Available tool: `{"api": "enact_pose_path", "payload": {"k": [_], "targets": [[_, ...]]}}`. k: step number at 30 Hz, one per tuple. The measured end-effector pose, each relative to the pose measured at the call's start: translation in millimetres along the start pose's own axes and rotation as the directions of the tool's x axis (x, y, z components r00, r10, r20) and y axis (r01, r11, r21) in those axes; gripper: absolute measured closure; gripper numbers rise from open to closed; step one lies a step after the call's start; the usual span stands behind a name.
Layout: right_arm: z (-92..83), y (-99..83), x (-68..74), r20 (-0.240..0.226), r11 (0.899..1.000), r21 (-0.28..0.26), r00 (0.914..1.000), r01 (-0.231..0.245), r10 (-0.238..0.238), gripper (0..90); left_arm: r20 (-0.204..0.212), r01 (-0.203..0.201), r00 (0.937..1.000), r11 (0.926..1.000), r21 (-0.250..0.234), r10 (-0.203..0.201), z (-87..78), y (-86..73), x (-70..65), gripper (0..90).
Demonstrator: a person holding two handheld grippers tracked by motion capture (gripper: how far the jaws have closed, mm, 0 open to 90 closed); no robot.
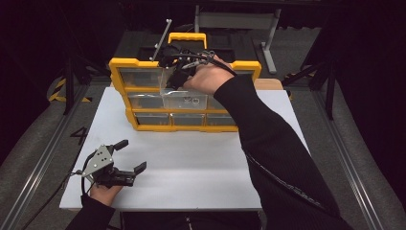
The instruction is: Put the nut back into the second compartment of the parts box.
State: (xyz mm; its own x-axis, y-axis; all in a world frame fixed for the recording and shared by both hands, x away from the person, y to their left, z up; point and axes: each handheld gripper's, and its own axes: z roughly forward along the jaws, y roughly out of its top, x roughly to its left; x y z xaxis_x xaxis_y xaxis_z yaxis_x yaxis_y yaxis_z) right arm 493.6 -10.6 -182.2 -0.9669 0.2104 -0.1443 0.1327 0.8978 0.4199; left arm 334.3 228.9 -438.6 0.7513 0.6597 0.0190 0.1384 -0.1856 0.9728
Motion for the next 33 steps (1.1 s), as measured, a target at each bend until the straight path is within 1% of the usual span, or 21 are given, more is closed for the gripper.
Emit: {"api": "enact_pose_path", "payload": {"k": [1,3,4,6,11,16,22,27,29,30,33], "targets": [[1.4,-1.6,-2.7,-0.009,1.000,0.001,0.9999,-0.011,0.011,69.1,0.000,-0.001,1.0000,1.0000,0.002,0.001,0.4,-0.1,-0.1,0.5],[2.1,-2.2,-4.0,-0.010,1.000,0.002,0.9999,-0.008,0.008,69.1,-0.001,0.000,1.0000,1.0000,0.002,0.000,1.1,-0.3,-0.3,0.5],[3.1,-3.3,-5.5,-0.011,1.000,0.008,0.9998,-0.018,0.019,69.1,0.000,0.000,1.0000,1.0000,0.006,0.000,1.2,-0.2,-0.1,0.5],[4.1,-4.9,-8.4,-0.026,1.000,0.008,0.9992,-0.029,0.029,69.1,0.000,0.003,1.0000,1.0000,0.008,-0.003,1.4,-0.3,-0.3,0.5],[5.7,-6.4,-11.0,-0.064,0.999,0.002,0.9971,-0.042,0.042,69.1,-0.001,0.003,1.0000,1.0000,0.009,-0.003,2.4,-0.5,-1.2,0.5],[6.0,-6.2,-12.5,-0.077,0.999,0.013,0.9960,-0.045,0.046,68.9,0.001,0.002,1.0000,0.9999,0.010,-0.002,2.4,-0.5,-1.1,0.5],[5.0,-7.3,-11.8,-0.062,0.999,0.002,0.9973,-0.040,0.040,67.2,-0.001,0.004,1.0000,1.0000,0.005,-0.004,2.1,-0.5,-0.3,0.5],[2.0,-8.4,-10.1,-0.046,0.999,-0.007,0.9983,-0.038,0.037,63.8,0.001,0.002,1.0000,1.0000,0.004,-0.002,2.5,-0.6,0.1,0.5],[-2.4,-9.7,-8.8,-0.035,0.999,-0.013,0.9988,-0.033,0.033,62.1,0.003,0.003,1.0000,0.9999,0.010,-0.003,2.7,-0.4,0.6,0.5],[-9.4,-11.9,-7.4,-0.024,0.999,-0.037,0.9993,-0.031,0.030,61.3,0.003,0.003,1.0000,1.0000,0.008,-0.004,3.4,-0.6,0.6,0.5],[-22.0,-16.3,-5.0,-0.002,0.997,-0.076,0.9994,-0.034,0.034,58.7,0.004,0.001,1.0000,0.9999,0.013,-0.001,3.9,-0.7,0.6,0.5]]}}
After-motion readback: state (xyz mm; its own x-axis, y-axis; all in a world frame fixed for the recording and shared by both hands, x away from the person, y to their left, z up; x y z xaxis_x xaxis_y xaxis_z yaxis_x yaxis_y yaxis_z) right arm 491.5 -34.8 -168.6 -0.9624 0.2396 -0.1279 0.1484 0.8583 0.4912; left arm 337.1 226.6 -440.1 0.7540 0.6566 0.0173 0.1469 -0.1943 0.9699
